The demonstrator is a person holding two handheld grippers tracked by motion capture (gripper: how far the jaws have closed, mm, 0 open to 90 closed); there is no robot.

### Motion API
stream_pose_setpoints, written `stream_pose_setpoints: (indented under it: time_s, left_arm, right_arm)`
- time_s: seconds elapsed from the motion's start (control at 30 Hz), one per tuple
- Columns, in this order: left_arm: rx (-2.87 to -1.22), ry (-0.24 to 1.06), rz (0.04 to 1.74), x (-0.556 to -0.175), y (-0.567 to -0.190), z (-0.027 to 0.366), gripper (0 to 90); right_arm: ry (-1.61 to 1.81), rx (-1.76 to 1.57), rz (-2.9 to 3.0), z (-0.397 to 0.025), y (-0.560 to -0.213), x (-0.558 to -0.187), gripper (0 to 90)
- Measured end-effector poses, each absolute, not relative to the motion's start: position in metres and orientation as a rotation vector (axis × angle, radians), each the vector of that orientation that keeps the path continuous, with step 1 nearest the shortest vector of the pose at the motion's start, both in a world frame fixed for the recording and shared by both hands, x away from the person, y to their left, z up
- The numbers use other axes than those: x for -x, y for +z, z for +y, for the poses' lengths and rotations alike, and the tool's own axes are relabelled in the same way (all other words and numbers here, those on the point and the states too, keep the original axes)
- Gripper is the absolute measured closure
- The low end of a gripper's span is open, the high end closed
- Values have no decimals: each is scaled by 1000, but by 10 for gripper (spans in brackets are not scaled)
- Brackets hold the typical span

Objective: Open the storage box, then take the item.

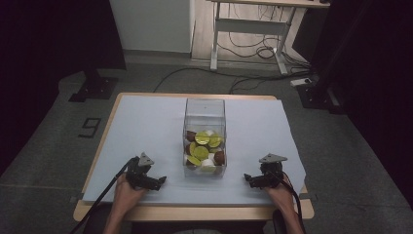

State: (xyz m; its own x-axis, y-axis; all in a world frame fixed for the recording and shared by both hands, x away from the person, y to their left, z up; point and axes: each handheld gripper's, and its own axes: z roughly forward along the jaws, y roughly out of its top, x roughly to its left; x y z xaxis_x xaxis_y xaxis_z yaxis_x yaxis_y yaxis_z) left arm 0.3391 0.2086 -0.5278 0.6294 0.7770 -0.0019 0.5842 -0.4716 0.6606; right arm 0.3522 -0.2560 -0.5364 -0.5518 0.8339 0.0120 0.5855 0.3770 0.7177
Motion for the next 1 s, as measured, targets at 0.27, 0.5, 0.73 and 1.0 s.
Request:
stream_pose_setpoints:
  time_s: [0.27, 0.5, 0.73, 1.0]
  left_arm:
    - [-2222, 398, 1061, -339, -528, 208, 0]
    - [-2220, 393, 1062, -339, -528, 209, 0]
    - [-2221, 397, 1058, -339, -527, 209, 2]
    - [-2223, 393, 1017, -334, -525, 206, 45]
  right_arm:
    - [970, -1230, 2289, -255, -537, -352, 0]
    - [967, -1229, 2290, -255, -537, -352, 0]
    - [962, -1221, 2292, -255, -536, -351, 0]
    - [963, -1197, 2298, -256, -532, -348, 20]
